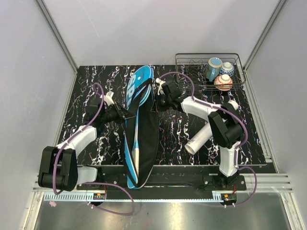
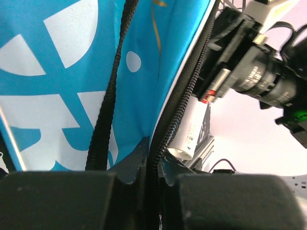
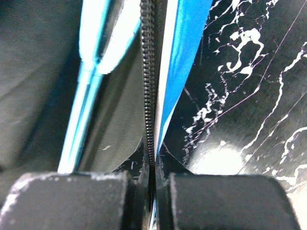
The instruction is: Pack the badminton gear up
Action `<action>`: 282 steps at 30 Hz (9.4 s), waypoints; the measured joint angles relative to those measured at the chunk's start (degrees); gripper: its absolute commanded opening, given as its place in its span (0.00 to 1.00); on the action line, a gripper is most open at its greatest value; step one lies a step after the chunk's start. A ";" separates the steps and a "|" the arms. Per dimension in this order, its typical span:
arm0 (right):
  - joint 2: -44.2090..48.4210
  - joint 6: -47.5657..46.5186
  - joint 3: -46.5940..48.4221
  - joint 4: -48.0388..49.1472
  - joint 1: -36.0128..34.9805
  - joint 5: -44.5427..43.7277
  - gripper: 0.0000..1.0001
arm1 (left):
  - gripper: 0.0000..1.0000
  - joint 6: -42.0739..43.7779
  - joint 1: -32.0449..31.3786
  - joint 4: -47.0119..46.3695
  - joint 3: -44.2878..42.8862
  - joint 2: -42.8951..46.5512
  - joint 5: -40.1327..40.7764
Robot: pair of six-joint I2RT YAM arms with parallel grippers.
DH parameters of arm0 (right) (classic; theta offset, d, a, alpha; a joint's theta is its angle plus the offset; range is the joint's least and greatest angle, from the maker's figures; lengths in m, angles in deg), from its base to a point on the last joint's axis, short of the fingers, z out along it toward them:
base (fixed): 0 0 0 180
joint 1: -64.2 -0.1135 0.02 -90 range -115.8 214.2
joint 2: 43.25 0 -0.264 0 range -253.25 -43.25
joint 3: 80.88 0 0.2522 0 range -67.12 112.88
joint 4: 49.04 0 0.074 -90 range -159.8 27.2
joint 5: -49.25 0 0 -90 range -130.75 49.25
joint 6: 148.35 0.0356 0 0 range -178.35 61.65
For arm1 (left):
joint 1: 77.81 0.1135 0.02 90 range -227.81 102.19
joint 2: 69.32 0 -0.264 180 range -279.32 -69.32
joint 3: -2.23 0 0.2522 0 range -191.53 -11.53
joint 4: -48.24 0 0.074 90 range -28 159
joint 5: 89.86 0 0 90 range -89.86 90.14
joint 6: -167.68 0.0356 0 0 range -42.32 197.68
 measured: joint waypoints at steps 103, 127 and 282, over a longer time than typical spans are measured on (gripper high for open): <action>14.56 1.07 -8.55 14.43 26.18 33.44 0.44 | 0.00 63.65 -31.67 42.49 -33.07 -9.97 32.09; 13.64 -2.82 -2.99 5.55 16.06 18.82 0.00 | 0.00 57.94 -29.64 42.86 -33.09 -10.10 33.35; 8.52 42.29 7.58 -40.94 -29.81 -29.62 0.45 | 0.00 2.45 19.30 37.03 -50.01 -22.29 60.24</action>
